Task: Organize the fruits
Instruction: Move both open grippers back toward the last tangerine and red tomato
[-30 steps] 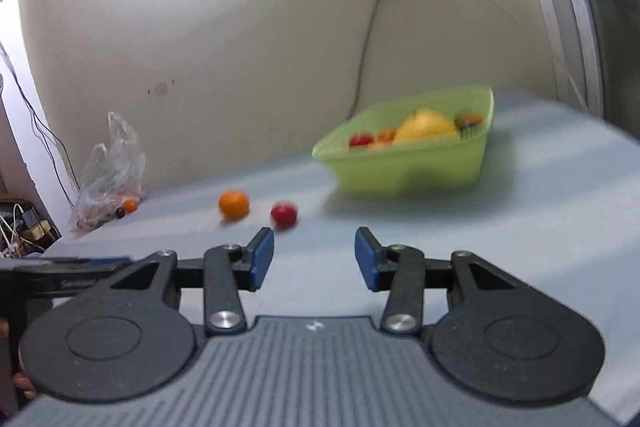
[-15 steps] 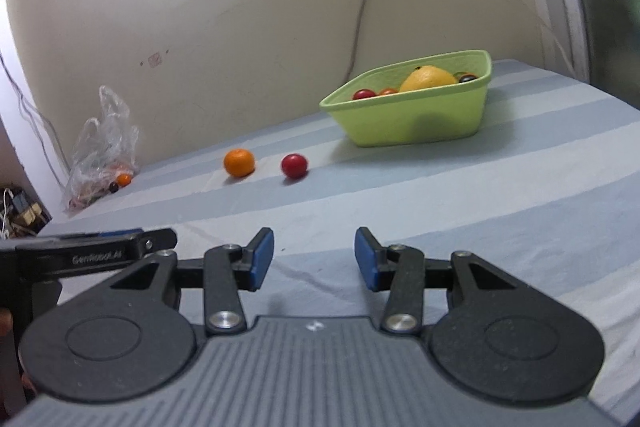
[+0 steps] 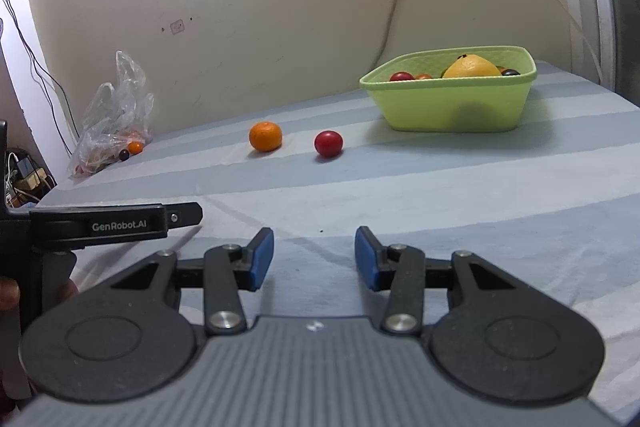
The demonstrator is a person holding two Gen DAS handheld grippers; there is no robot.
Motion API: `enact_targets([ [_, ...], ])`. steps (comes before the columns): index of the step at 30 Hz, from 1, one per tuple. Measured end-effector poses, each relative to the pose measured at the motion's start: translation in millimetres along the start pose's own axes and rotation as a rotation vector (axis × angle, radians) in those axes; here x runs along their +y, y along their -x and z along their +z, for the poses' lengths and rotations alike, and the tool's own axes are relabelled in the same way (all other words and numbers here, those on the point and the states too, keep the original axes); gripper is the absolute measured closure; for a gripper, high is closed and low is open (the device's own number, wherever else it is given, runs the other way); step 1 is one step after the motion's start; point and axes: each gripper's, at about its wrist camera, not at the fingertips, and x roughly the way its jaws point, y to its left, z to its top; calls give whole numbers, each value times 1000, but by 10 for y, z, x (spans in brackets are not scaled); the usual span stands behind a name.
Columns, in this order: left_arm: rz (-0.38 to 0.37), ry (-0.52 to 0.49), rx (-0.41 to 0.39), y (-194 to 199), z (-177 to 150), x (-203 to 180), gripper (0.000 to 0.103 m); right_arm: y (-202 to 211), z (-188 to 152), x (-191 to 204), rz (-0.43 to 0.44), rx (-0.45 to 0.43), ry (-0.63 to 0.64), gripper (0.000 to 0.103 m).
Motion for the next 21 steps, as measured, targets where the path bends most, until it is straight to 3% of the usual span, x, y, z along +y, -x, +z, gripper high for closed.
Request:
enact_targets([
  [21,-11,2,-9,37,-34,-39,47,-17,-5,36,-3,0,5,53],
])
